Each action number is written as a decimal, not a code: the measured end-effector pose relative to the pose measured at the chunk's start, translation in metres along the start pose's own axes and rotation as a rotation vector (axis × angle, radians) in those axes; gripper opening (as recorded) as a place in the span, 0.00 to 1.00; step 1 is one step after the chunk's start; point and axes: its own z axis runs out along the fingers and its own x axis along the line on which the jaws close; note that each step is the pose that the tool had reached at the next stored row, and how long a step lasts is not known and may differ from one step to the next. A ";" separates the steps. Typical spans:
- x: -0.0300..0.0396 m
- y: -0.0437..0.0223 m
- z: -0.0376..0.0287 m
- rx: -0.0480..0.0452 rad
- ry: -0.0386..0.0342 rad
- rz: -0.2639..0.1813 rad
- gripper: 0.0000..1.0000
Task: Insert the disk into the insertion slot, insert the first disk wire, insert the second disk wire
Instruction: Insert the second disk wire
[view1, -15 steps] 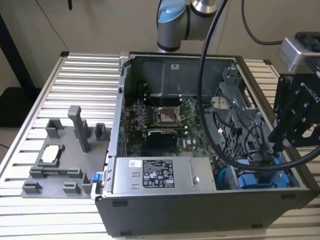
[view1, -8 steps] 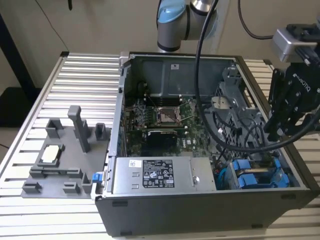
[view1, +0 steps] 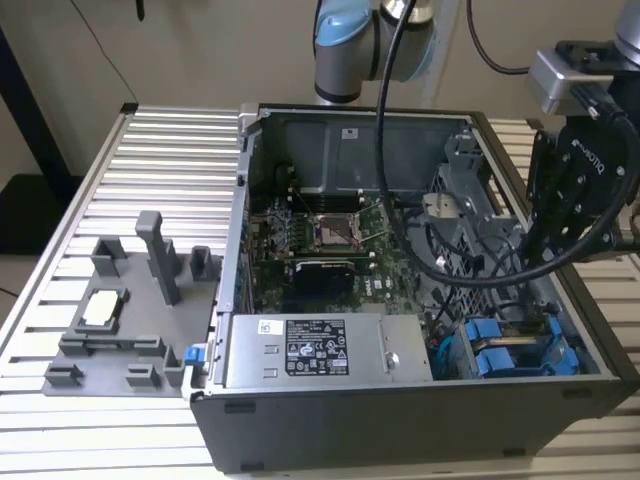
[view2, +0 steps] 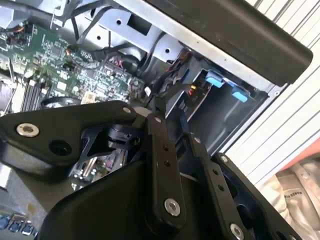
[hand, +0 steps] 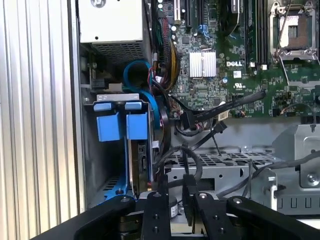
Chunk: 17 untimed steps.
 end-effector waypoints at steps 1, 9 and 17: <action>0.0001 0.0029 0.0001 0.0008 0.0000 0.000 0.27; 0.0000 0.0326 0.0011 0.0113 -0.0006 0.001 0.27; -0.0186 0.0529 0.0028 0.0317 0.0167 0.000 0.27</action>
